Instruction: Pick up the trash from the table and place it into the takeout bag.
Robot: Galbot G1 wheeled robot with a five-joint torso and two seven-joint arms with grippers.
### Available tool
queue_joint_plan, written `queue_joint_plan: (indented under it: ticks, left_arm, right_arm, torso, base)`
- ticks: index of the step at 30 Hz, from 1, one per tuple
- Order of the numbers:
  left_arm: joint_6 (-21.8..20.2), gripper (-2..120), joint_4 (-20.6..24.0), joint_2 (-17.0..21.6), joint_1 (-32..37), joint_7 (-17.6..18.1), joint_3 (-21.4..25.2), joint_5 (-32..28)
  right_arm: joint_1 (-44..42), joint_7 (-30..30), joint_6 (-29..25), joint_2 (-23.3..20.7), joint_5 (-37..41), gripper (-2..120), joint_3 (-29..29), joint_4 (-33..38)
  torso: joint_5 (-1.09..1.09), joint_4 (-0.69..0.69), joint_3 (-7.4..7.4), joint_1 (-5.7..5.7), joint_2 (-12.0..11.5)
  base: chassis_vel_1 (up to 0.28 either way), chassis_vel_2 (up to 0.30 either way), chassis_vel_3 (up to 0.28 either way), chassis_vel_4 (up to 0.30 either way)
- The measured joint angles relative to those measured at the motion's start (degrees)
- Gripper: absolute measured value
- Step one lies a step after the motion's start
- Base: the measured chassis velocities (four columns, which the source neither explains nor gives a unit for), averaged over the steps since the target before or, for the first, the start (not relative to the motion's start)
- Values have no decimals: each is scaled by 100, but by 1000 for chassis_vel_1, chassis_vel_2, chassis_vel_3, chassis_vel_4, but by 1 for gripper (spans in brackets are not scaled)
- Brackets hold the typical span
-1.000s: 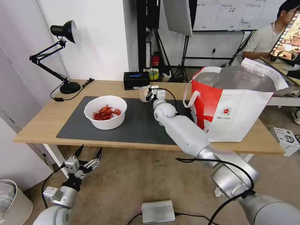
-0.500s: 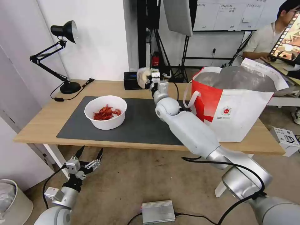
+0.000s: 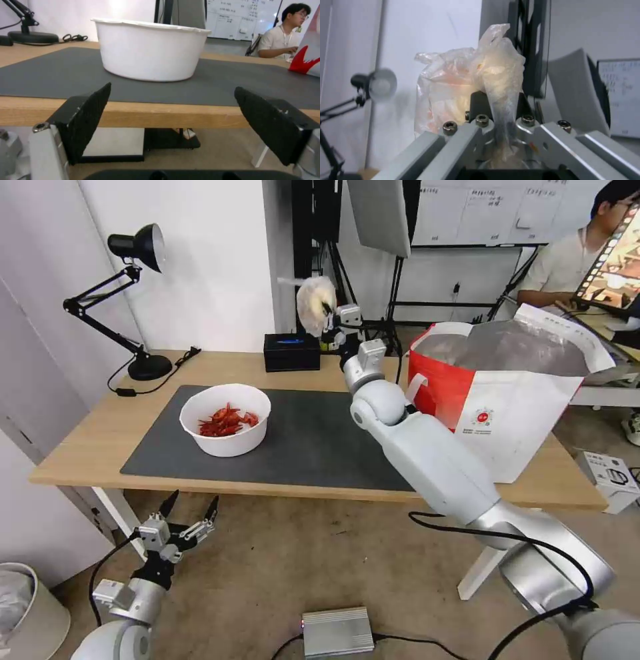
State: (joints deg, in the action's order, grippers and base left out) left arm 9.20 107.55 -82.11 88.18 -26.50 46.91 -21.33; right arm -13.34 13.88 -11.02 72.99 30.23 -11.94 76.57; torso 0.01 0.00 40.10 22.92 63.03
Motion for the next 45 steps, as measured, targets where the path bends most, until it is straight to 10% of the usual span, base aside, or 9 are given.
queue_joint_plan:
  ticks: [45]
  left_arm:
    - [-14,100,-28,-61,51,-5,-151,259]
  right_arm:
    - [-2167,165,-71,-2002,178,3,2979,2554]
  torso:
    - [2,-1,0,0,0]
  base:
    - [0,0,0,0]
